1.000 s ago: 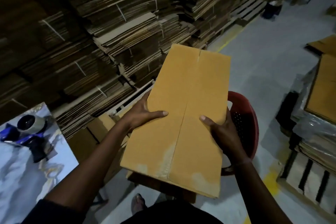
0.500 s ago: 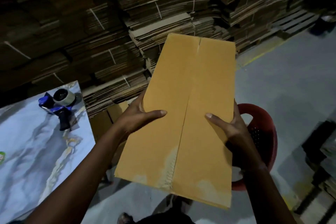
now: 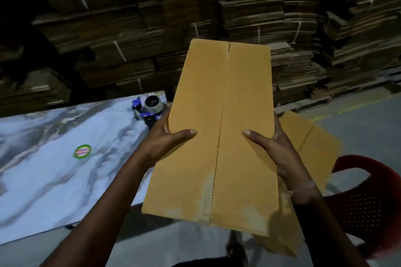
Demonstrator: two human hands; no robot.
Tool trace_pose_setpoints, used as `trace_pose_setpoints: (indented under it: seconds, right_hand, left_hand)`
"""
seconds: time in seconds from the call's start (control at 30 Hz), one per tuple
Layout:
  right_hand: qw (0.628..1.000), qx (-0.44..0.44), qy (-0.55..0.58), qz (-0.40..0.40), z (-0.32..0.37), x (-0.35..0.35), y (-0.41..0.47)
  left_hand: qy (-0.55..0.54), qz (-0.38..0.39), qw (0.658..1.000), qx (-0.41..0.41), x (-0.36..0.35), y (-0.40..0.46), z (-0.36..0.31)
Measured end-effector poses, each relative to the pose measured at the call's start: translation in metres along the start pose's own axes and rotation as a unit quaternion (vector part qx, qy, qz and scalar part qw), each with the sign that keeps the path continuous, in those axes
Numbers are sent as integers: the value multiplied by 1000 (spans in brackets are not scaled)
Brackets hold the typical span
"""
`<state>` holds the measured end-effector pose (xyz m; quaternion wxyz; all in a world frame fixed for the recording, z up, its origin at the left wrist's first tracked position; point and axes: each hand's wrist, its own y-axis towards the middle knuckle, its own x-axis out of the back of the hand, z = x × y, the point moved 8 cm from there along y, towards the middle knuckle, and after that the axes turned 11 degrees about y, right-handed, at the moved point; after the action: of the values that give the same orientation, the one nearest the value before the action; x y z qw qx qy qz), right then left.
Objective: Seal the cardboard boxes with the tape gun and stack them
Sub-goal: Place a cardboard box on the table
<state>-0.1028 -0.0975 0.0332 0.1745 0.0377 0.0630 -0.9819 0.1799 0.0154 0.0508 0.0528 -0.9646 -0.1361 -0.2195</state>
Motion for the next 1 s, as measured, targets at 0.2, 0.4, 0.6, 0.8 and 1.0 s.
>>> trace_pose_setpoints:
  seconds: [0.2, 0.4, 0.6, 0.8, 1.0]
  right_hand:
    - [998, -12, -8, 55, -18, -125, -3]
    - [995, -25, -24, 90, -31, -215, -4]
    - [990, -32, -27, 138, -42, -282, 8]
    - [979, -36, -16, 199, -53, -340, 50]
    - [968, -40, -2, 250, -61, -402, 93]
  left_hand:
    - [-9, -45, 999, 20, 109, -47, 55]
    - [-11, -89, 995, 40, 183, -82, 98]
    - [-29, -119, 990, 71, 229, -97, 135]
    - [-32, -163, 981, 101, 266, -91, 164]
    - [-19, -204, 971, 126, 310, -77, 182]
